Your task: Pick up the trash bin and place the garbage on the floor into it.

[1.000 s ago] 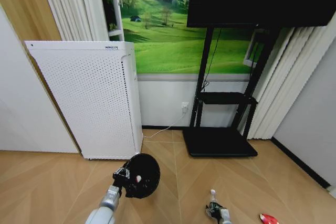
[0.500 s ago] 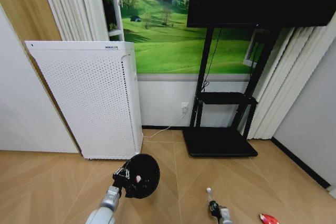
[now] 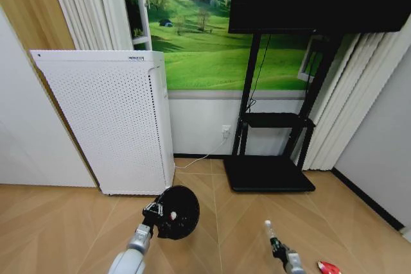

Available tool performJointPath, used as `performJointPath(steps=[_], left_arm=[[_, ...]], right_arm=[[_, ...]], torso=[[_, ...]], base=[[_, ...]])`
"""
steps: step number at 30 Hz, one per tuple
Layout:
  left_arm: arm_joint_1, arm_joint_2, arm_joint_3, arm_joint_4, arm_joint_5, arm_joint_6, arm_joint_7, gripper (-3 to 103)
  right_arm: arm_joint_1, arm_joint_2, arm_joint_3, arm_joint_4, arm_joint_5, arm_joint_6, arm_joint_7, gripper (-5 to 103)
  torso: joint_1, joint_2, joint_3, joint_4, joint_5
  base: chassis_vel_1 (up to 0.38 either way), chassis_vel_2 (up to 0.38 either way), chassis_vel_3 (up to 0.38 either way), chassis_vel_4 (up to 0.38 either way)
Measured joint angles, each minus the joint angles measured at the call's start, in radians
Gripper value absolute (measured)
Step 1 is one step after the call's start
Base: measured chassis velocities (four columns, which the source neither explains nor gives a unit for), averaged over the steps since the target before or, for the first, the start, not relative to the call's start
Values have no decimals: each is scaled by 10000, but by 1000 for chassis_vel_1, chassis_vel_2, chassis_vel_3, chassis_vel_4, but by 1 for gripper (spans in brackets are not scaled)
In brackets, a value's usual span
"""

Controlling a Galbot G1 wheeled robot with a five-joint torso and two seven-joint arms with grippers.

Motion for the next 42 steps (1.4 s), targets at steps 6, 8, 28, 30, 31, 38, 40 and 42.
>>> performJointPath(steps=[6,8,28,30,31,38,40,42], left_arm=[[-256,-9,417,167,16,35,0,7],[-392,-55,656,266,34,50,0,7],[-1513,-982,1866,899,203,339,-91,7],[-1590,-1126,2115,1024,312,343,-102,7],[-1590,-1126,2115,1024,312,343,-102,7],[-1877,-1407,2660,1342,491,355,-114,7],[-1943,-1445,2730,1405,508,358,-116,7],[-1990,-1475,2777,1454,532,360,-116,7]], right_arm=[[-209,-456,371,1092,354,1027,-1377,23],[-337,-604,494,1726,954,1295,-2033,23],[-1498,-1319,739,5651,2753,3224,-5458,23],[-1297,-1305,444,5645,2678,3284,-5460,23],[-1297,-1305,444,5645,2678,3284,-5460,23],[-700,-1314,-596,5630,2562,3195,-5369,23],[-598,-1305,-884,5616,2540,3137,-5283,23],[-517,-1266,-1163,5559,2517,3125,-5192,23]], torso=[[0,0,0,2,3],[0,0,0,4,-1],[0,0,1,0,0],[0,0,1,2,0],[0,0,1,2,0],[1,0,1,2,0],[1,0,1,2,-1],[1,0,1,2,-2]], base=[[0,0,0,0],[0,0,0,0],[0,0,0,0],[0,0,0,0],[0,0,0,0],[0,0,0,0],[0,0,0,0],[0,0,0,0]])
